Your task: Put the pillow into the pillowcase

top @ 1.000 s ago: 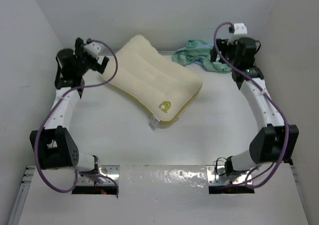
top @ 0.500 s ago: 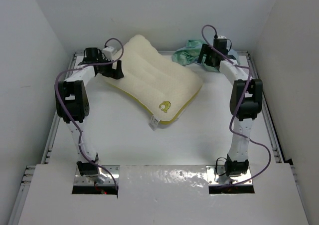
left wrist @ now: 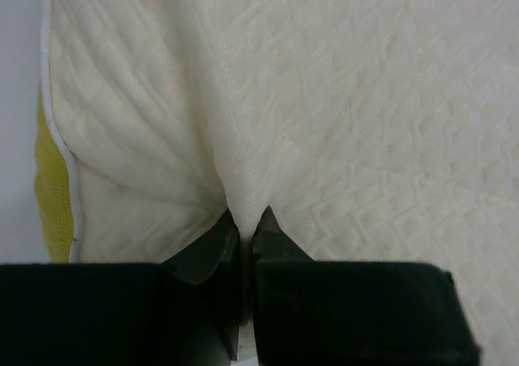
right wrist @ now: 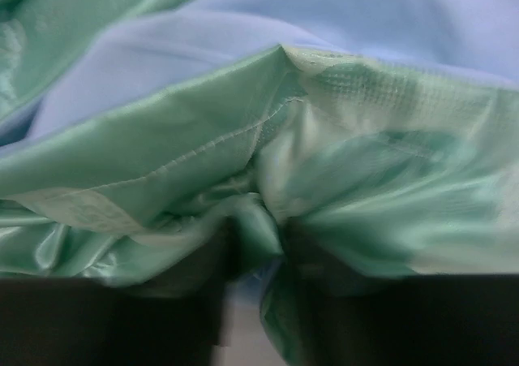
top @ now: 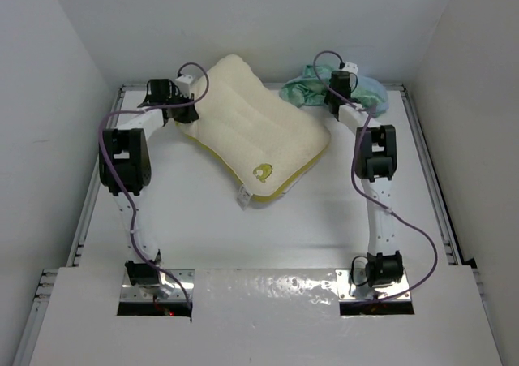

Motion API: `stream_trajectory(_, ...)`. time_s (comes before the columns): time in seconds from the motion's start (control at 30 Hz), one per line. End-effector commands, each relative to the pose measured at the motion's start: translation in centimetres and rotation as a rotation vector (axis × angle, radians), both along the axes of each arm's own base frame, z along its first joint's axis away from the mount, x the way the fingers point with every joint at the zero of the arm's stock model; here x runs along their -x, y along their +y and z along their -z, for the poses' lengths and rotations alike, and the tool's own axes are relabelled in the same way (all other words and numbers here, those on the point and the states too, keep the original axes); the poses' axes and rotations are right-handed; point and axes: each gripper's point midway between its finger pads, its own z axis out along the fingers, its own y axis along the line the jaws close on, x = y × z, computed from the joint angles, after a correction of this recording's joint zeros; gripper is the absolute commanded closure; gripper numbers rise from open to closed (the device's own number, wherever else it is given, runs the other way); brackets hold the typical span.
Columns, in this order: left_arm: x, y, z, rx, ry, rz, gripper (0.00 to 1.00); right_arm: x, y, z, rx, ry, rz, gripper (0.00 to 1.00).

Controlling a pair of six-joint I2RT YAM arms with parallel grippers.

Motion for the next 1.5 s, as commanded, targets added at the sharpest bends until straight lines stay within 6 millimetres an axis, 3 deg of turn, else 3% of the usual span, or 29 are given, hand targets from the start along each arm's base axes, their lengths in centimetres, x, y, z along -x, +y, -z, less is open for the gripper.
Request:
stream_trajectory(0.0, 2.8, 3.2, 4.3, -0.034, 0.149, -0.088, 1.00, -1.6, 1.2, -3.8, 0.021, -0.099, -0.046, 0.78)
stream_trajectory(0.03, 3.3, 3.8, 4.2, -0.034, 0.154, -0.095, 1.00, -0.9, 1.6, -3.1, 0.024, -0.071, -0.068, 0.90)
stream_trajectory(0.07, 4.5, 5.5, 3.5, -0.036, 0.154, -0.123, 1.00, -0.7, 2.0, -5.8, 0.035, -0.103, -0.098, 1.00)
stream_trajectory(0.1, 5.2, 6.5, 3.0, -0.039, 0.150, -0.139, 1.00, -0.3, 2.4, -7.2, 0.045, -0.119, -0.124, 1.00)
stream_trajectory(0.13, 6.0, 7.6, 2.5, -0.047, 0.144, -0.151, 1.00, 1.3, 2.6, -6.3, 0.061, -0.087, -0.148, 1.00)
stream_trajectory(0.17, 7.6, 8.9, 3.1, -0.072, 0.163, -0.162, 1.00, 1.8, 3.5, -12.9, 0.076, -0.207, -0.174, 1.00)
stream_trajectory(0.23, 9.6, 12.0, 0.8, -0.119, 0.147, -0.195, 1.00, 4.2, 4.8, -16.3, 0.136, -0.244, -0.256, 1.00)
stream_trajectory(0.27, 11.3, 12.8, 1.1, -0.167, 0.163, -0.177, 1.00, 6.1, 6.0, -23.3, 0.149, -0.351, -0.295, 1.00)
stream_trajectory(0.33, 13.1, 14.2, -1.8, -0.210, 0.115, -0.180, 1.00, 9.1, 8.8, -28.0, 0.152, -0.390, -0.418, 1.00)
stream_trajectory(0.37, 14.5, 13.9, -3.0, -0.239, 0.097, -0.132, 1.00, 11.9, 9.5, -34.0, 0.142, -0.482, -0.453, 1.00)
stream_trajectory(0.4, 15.2, 13.6, -3.5, -0.251, 0.089, -0.100, 0.98, 13.6, 10.1, -36.8, 0.135, -0.519, -0.486, 1.00)
stream_trajectory(0.47, 15.6, 12.4, -5.0, -0.234, 0.055, -0.027, 0.61, 17.5, 12.7, -41.4, 0.105, -0.579, -0.607, 1.00)
stream_trajectory(0.5, 16.1, 11.8, -5.8, -0.220, 0.054, -0.001, 0.20, 19.3, 13.2, -43.5, 0.085, -0.617, -0.635, 1.00)
stream_trajectory(0.53, 16.1, 11.4, -6.4, -0.208, 0.042, 0.019, 0.04, 22.6, 13.5, -47.1, 0.066, -0.692, -0.664, 1.00)
stream_trajectory(0.63, 14.7, 10.4, -10.4, -0.153, -0.041, 0.038, 0.00, 28.5, 14.3, -52.0, -0.054, -0.803, -0.748, 1.00)
stream_trajectory(0.7, 13.3, 9.7, -14.3, -0.112, -0.129, 0.051, 0.00, 30.1, 14.2, -53.1, -0.103, -0.812, -0.752, 1.00)
stream_trajectory(0.8, 11.6, 7.9, -18.8, -0.049, -0.222, 0.097, 0.01, 30.1, 13.9, -51.9, -0.145, -0.729, -0.721, 1.00)
stream_trajectory(0.9, 10.0, 5.8, -21.9, -0.033, -0.267, 0.140, 0.13, 26.8, 14.6, -48.1, -0.193, -0.571, -0.691, 1.00)
stream_trajectory(0.93, 9.3, 5.4, -23.6, -0.053, -0.303, 0.146, 0.18, 24.2, 15.4, -43.6, -0.220, -0.428, -0.679, 1.00)
stream_trajectory(1.0, 8.6, 3.1, -23.7, -0.056, -0.297, 0.185, 0.31, 21.8, 15.9, -41.4, -0.235, -0.346, -0.664, 1.00)
stream_trajectory(1.03, 8.3, 2.5, -24.6, -0.078, -0.315, 0.191, 0.36, 20.6, 16.1, -38.5, -0.238, -0.250, -0.641, 1.00)
stream_trajectory(1.07, 8.1, 0.5, -24.1, -0.078, -0.302, 0.231, 0.43, 17.4, 16.5, -32.7, -0.218, -0.118, -0.617, 0.84)
stream_trajectory(1.13, 8.2, -2.7, -23.9, -0.077, -0.293, 0.299, 0.42, 15.5, 15.8, -30.4, -0.154, -0.002, -0.582, 0.31)
stream_trajectory(1.17, 8.3, -3.8, -23.6, -0.069, -0.282, 0.325, 0.33, 13.8, 15.8, -26.1, -0.142, 0.094, -0.561, 0.01)
stream_trajectory(1.23, 9.1, -7.3, -22.5, -0.050, -0.247, 0.400, 0.24, 15.2, 13.8, -23.1, -0.082, 0.190, -0.485, 0.01)
stream_trajectory(1.27, 9.4, -8.3, -21.8, -0.048, -0.223, 0.420, 0.21, 15.5, 13.2, -26.1, -0.062, 0.119, -0.467, 0.01)
stream_trajectory(1.3, 9.9, -9.1, -20.5, -0.063, -0.193, 0.441, 0.19, 16.3, 11.8, -22.9, -0.019, 0.175, -0.413, 0.01)
stream_trajectory(1.33, 10.9, -11.2, -18.6, -0.068, -0.131, 0.490, 0.18, 17.2, 10.9, -22.8, 0.013, 0.174, -0.402, 0.01)
stream_trajectory(1.47, 15.0, -15.3, -12.9, -0.138, 0.040, 0.680, 0.20, 23.6, 9.1, -20.9, 0.051, 0.222, -0.430, 0.01)
